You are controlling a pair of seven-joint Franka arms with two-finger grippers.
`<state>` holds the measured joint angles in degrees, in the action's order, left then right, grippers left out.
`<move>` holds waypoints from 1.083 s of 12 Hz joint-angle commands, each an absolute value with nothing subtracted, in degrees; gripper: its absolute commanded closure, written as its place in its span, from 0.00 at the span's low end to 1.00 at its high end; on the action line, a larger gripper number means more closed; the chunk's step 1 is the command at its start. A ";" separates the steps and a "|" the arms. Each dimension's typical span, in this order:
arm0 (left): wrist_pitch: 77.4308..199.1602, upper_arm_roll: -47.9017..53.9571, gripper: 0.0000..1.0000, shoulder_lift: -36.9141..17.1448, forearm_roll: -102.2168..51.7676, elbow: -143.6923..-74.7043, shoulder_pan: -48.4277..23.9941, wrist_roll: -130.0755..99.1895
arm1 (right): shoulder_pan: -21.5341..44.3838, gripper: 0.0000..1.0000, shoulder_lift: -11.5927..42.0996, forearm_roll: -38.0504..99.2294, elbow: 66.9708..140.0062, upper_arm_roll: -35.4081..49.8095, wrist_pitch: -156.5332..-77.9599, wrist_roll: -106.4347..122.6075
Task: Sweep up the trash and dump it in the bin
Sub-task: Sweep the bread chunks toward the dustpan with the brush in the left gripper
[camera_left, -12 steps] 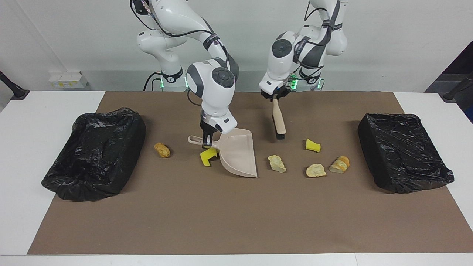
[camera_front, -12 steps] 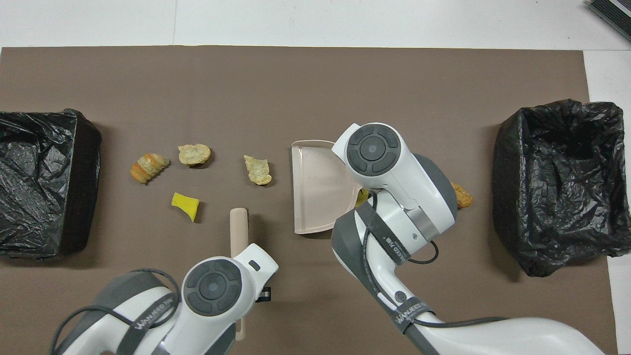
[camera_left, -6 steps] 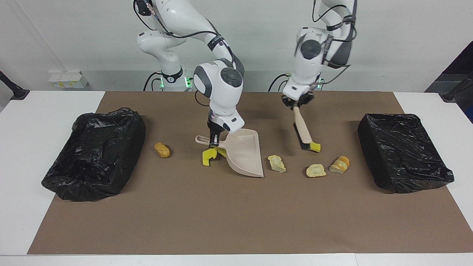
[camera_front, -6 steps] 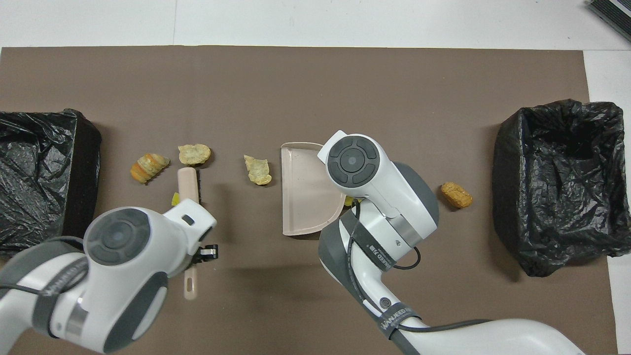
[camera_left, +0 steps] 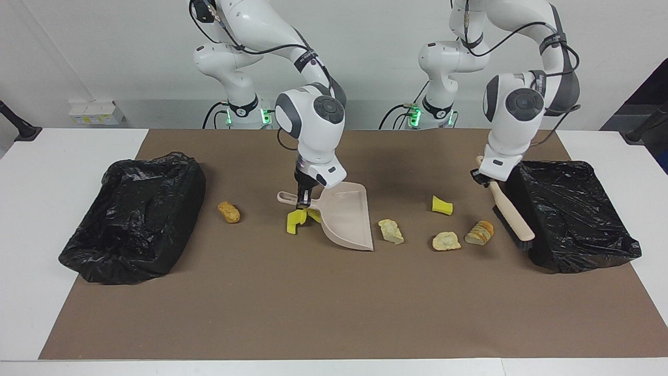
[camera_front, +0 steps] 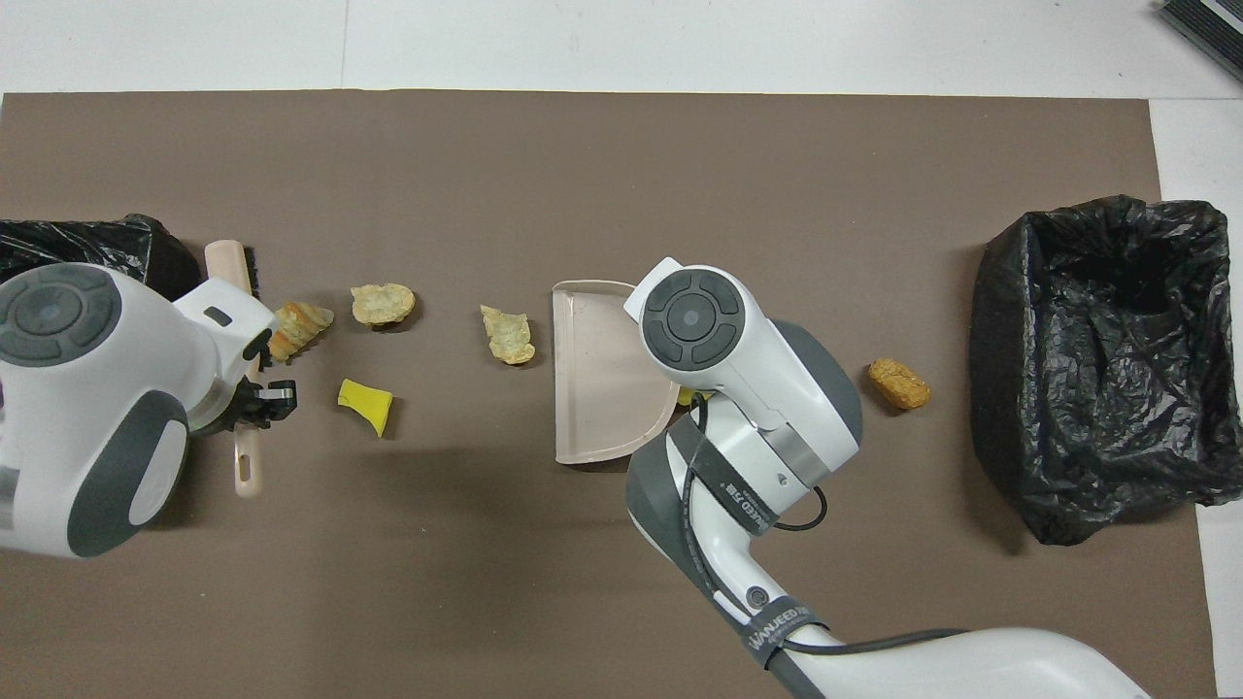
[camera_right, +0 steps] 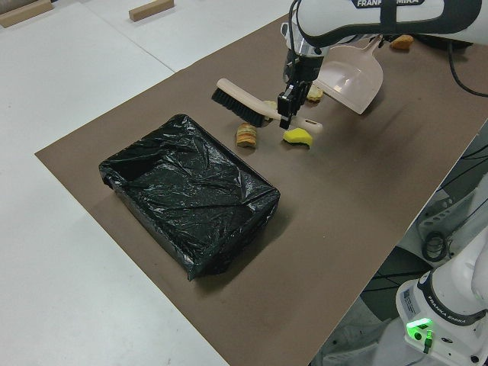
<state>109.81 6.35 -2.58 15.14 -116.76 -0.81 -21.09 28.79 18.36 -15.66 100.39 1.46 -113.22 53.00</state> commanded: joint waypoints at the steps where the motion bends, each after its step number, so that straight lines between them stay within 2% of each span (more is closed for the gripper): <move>1: 112.75 7.21 1.00 -5.97 17.93 -115.22 0.79 -21.36 | 28.74 1.00 18.46 -17.05 100.63 1.58 -114.61 51.06; 4: 117.58 7.38 1.00 -7.82 17.84 -117.76 1.76 -21.18 | 28.74 1.00 18.46 -17.05 100.72 1.58 -114.61 51.06; 9: 121.81 7.73 1.00 -7.74 16.88 -122.77 0.27 -21.09 | 28.74 1.00 18.46 -16.96 100.72 1.58 -114.61 51.06; 13: 125.24 7.82 1.00 -7.65 8.20 -124.63 -5.17 -21.10 | 28.74 1.00 18.46 -16.96 100.72 1.58 -114.61 51.06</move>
<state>123.29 8.36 -8.91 11.97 -122.76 -2.30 -21.17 28.79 18.37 -15.66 100.39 1.46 -113.22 53.00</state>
